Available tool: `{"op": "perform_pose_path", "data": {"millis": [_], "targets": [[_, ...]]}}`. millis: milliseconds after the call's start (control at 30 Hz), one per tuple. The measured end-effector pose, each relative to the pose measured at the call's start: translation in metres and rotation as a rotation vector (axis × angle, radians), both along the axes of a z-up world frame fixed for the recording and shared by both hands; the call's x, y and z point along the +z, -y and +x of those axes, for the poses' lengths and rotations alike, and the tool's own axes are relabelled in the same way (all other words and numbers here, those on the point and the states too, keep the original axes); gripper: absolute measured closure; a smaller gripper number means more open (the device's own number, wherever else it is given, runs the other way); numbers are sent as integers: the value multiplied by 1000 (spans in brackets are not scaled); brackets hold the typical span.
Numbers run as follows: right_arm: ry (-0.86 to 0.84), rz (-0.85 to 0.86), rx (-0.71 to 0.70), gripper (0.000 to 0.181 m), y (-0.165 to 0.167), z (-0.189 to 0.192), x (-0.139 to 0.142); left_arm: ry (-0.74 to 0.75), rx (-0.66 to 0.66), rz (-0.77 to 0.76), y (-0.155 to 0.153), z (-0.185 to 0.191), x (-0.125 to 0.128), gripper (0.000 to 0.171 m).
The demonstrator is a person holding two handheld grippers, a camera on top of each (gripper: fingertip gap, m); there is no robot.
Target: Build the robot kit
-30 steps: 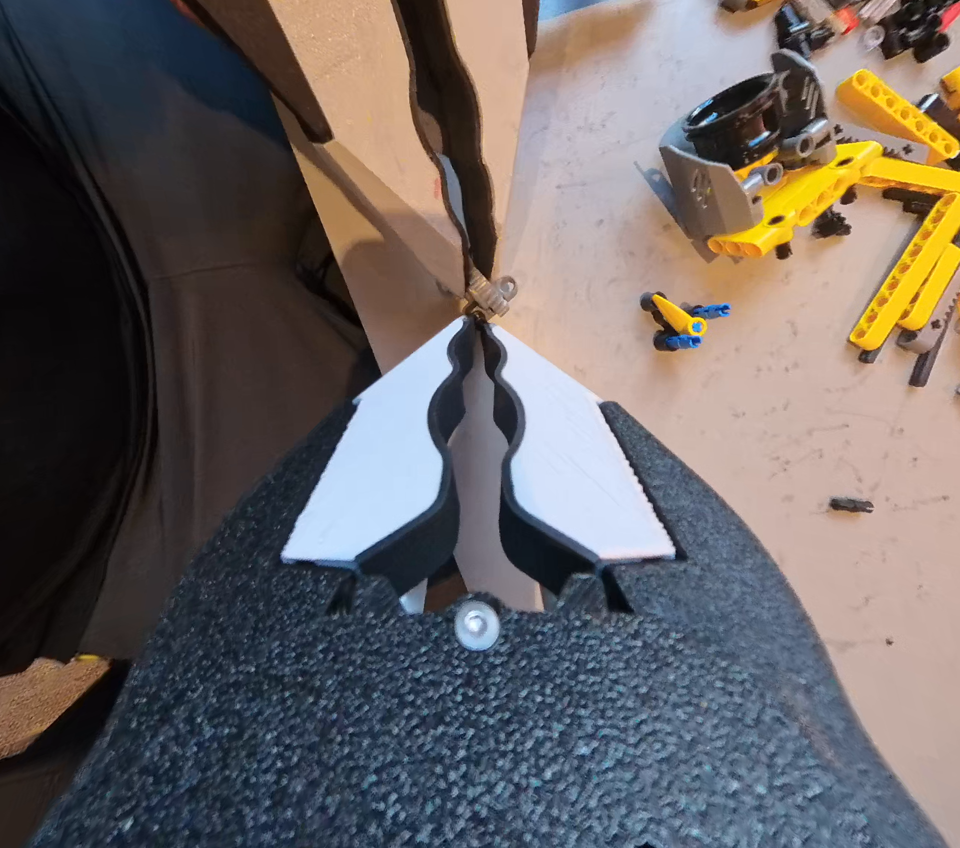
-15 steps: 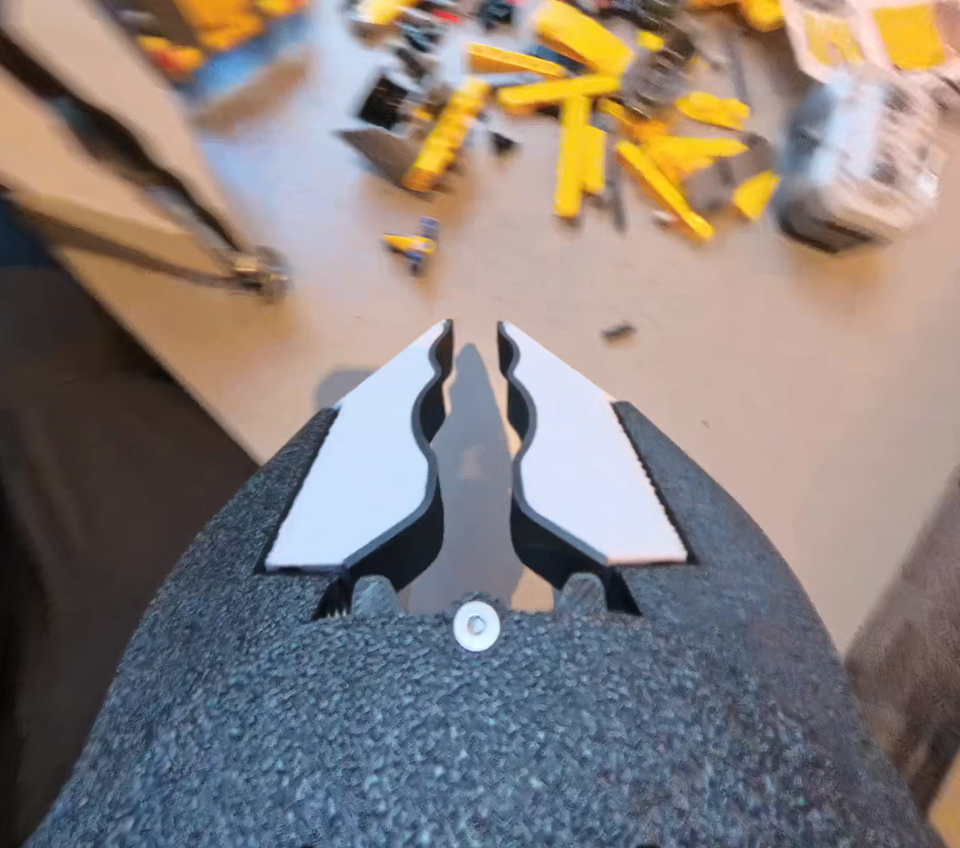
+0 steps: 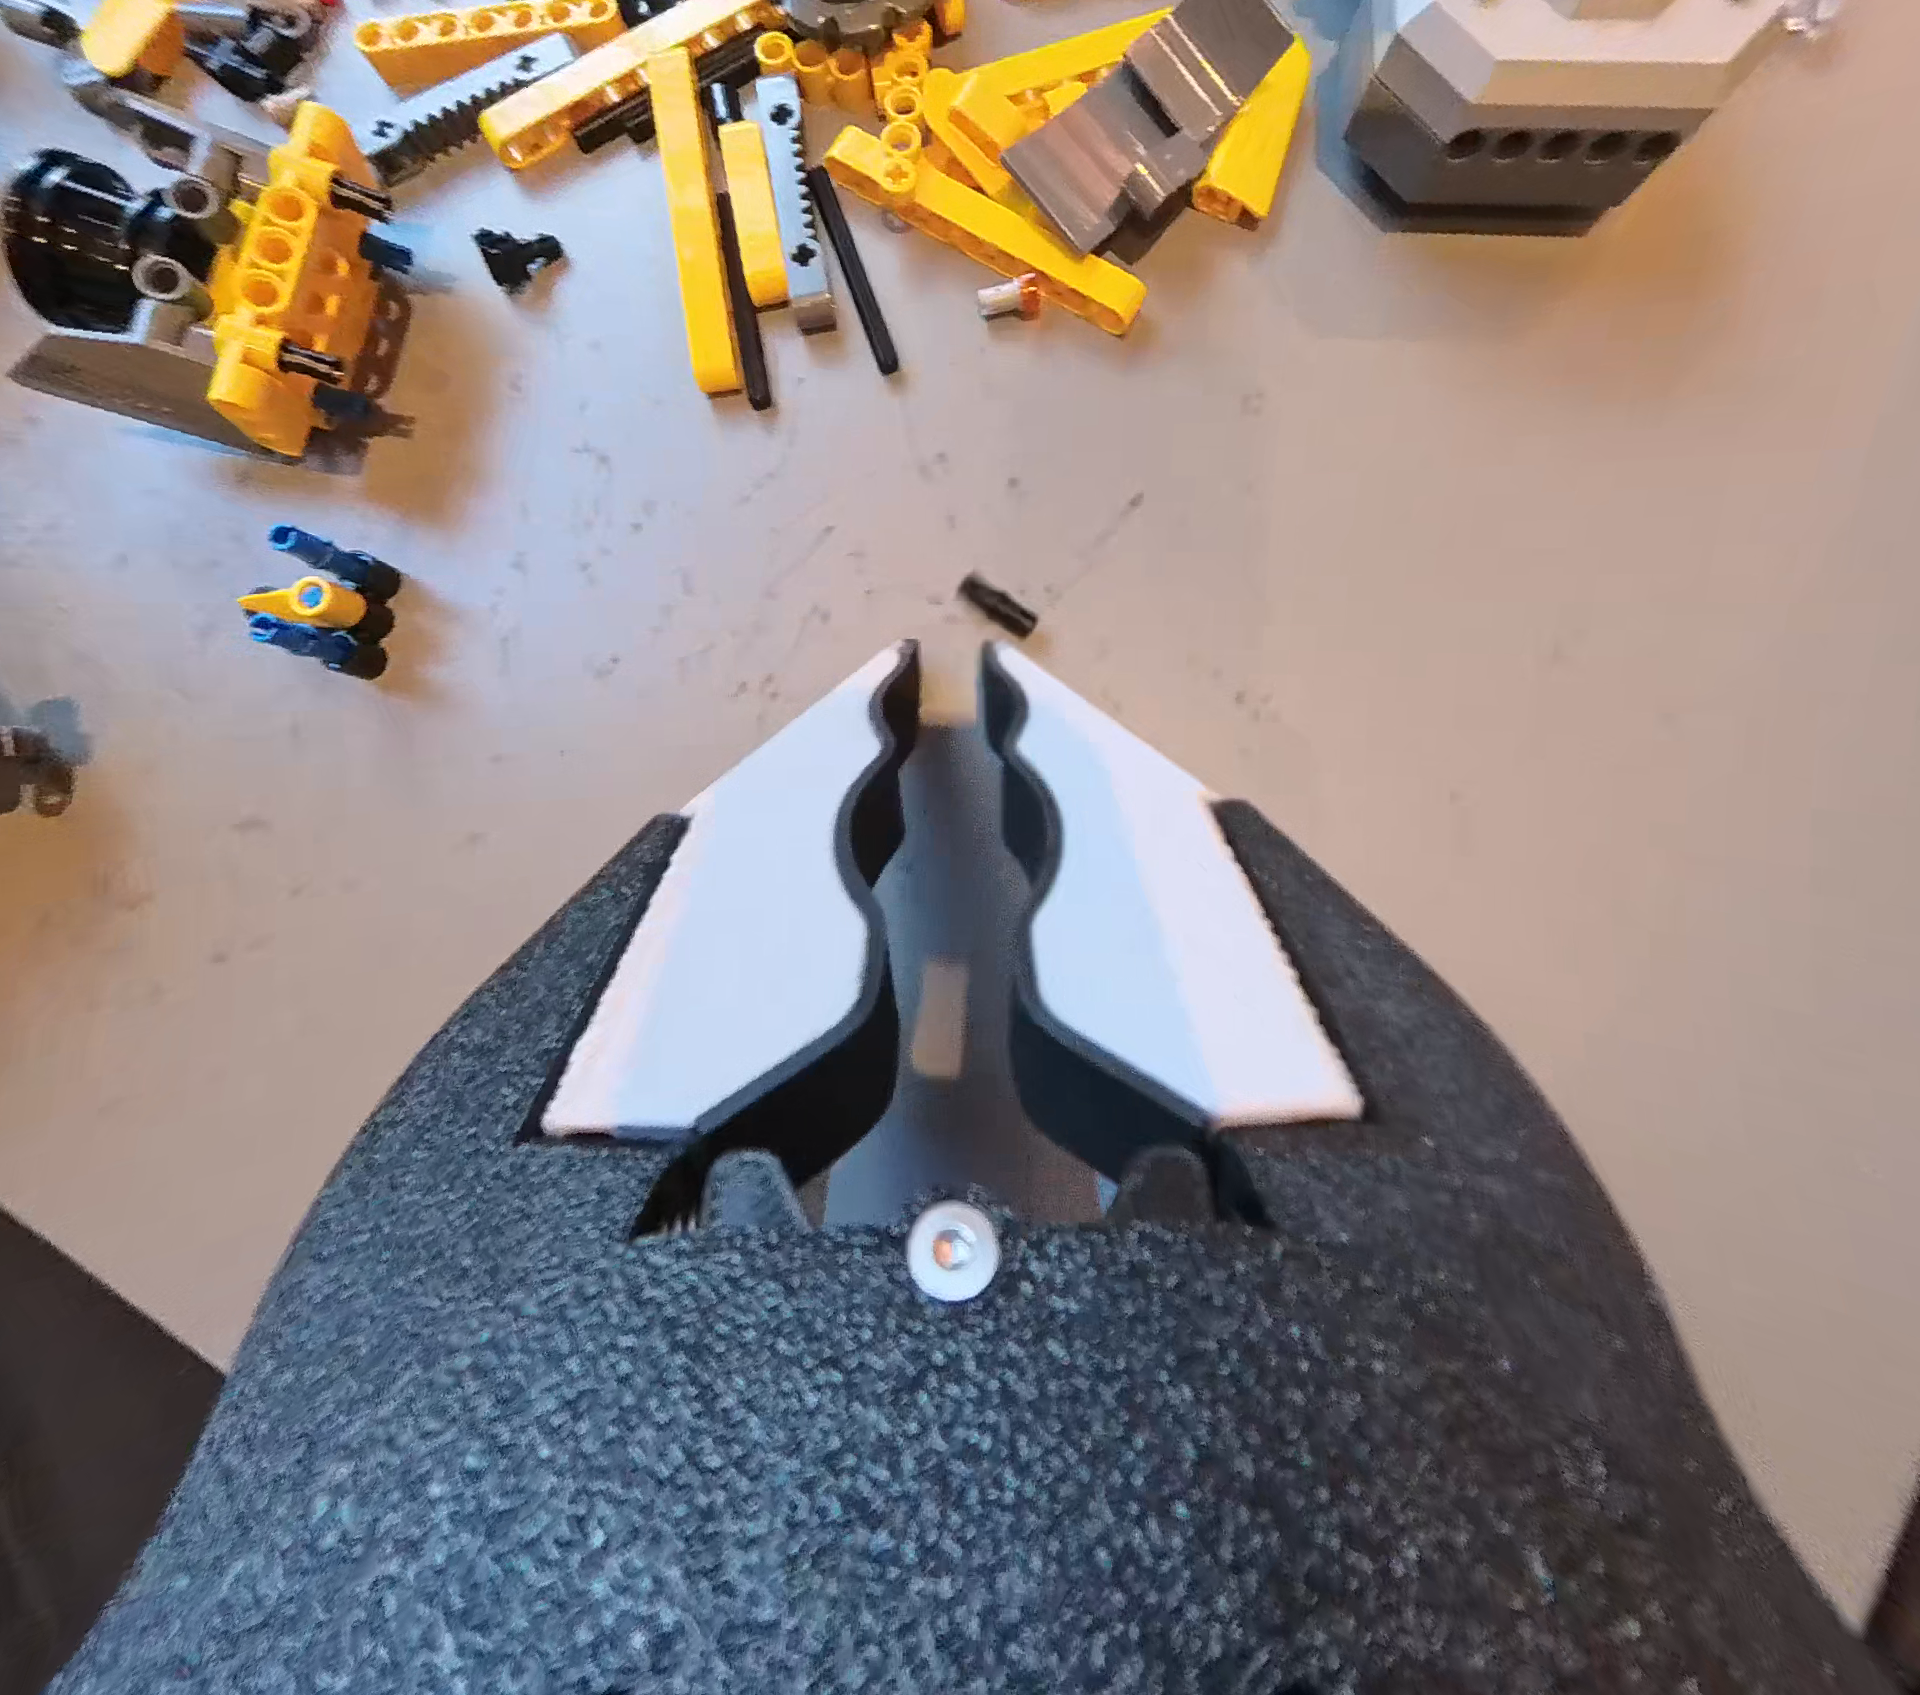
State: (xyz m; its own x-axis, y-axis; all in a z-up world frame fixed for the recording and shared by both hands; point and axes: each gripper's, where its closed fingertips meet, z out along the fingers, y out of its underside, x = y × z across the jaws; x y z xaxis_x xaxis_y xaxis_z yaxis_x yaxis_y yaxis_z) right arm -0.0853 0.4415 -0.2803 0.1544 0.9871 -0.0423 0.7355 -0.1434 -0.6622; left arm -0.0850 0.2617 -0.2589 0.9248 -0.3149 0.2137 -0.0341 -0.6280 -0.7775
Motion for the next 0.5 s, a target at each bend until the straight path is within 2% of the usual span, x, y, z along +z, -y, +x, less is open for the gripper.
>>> {"op": "perform_pose_path", "data": {"millis": [33, 233, 333, 433, 500], "targets": [[-9, -24, 17, 181, 3, -1, 0, 4, -1, 1, 0, 0, 0, 165], [-38, -67, 28, 181, 9, 5, 0, 31, -1, 14, 1, -1, 4, 165], [-44, -32, 42, 179, 7, 12, 7, 28, 3, 17, 2, -1, 4, 163], [-20, -3, 26, 149, -3, 14, 8, 23, 7, 19, 1, -1, 4, 161], [-33, -3, 44, 140, -5, 5, 9, 24, 8, 16, 1, 0, 4, 158]]}}
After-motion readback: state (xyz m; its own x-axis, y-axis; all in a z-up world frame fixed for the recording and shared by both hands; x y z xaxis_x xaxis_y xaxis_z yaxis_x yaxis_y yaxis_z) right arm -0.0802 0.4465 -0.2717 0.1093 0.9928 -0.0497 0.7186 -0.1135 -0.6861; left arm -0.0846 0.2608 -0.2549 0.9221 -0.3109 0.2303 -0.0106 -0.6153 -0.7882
